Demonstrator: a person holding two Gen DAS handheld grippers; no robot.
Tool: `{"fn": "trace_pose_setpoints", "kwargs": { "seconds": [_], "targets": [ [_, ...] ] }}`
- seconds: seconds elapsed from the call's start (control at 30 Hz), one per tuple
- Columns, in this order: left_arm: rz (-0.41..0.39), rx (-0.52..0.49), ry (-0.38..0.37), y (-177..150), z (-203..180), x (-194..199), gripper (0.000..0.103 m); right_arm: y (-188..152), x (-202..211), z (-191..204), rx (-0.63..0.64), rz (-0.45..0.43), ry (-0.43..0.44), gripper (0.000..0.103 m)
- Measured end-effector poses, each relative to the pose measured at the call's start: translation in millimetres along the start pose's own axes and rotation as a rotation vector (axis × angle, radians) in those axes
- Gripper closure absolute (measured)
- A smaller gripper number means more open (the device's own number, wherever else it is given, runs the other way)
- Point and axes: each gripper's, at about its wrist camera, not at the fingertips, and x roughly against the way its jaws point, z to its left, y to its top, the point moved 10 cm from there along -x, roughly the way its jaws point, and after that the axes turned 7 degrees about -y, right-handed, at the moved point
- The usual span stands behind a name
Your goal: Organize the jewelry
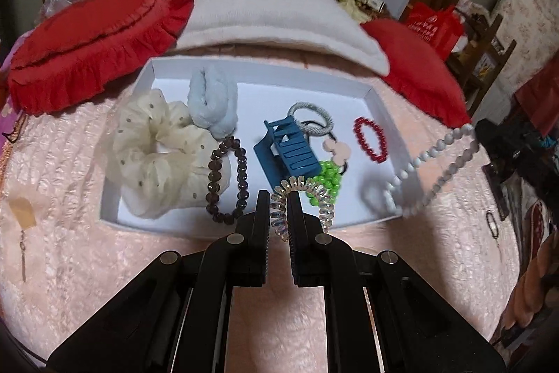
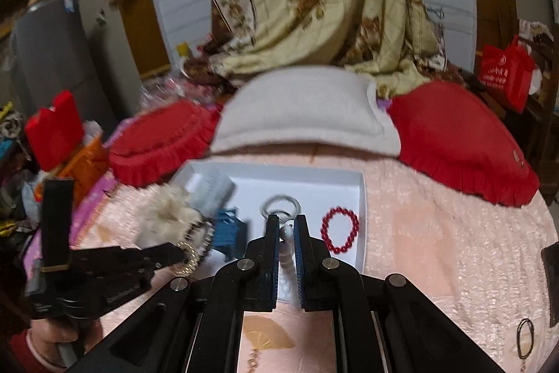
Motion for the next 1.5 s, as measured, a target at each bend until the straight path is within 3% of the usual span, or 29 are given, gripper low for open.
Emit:
{"fn": "trace_pose_setpoints", "kwargs": {
  "seconds": [0.27, 0.33, 0.4, 0.47, 0.53, 0.73, 0.87, 1.07, 1.2, 1.27, 1.37, 1.5],
  "targets": [
    [0.05, 0.009, 0.05, -5, 15, -31, 0.095, -28, -42, -20, -0.033, 0.093, -0.031, 0.096],
    [0.059, 0.04, 0.041, -7, 18, -33, 0.09, -33, -48, -24, -0.045, 0.11, -0.033, 0.096],
    [0.063, 0.063, 0.019, -9, 20, -33, 0.075, -41, -54, -30, -0.064, 0.143, -0.04, 0.093],
    [0.044, 0.065, 0.007, -10, 18, -26, 0.067, -48, -57, -33, -0.07, 0.168, -0.046, 0.071],
    [0.027, 0.049, 0.003, -10, 15, -14, 0.066, -51, -52, -38, -0.082, 0.151, -0.058, 0.063],
    [-0.039, 0.083, -0.077, -14, 20, 34, 0.062, -60, -41, -58, -0.108, 0.146, -0.079, 0.063],
    [-0.098, 0.186, -0.036, -10, 63, 55, 0.057, -70, -45, -68, -0.116, 0.176, -0.095, 0.063],
    [-0.086, 0.308, 0.022, -15, 116, 44, 0.057, -82, -64, -70, -0.177, 0.232, -0.068, 0.063],
    [-0.044, 0.292, 0.075, -20, 129, 23, 0.057, -89, -79, -66, -0.189, 0.263, -0.076, 0.063],
    [-0.011, 0.278, 0.074, -23, 130, 11, 0.064, -90, -85, -65, -0.184, 0.27, -0.09, 0.071],
    [-0.021, 0.272, 0.071, -24, 127, 11, 0.067, -89, -88, -61, -0.163, 0.269, -0.098, 0.078],
    [-0.014, 0.253, 0.076, -33, 119, 12, 0.067, -91, -87, -61, -0.13, 0.292, -0.141, 0.079]
  ]
}}
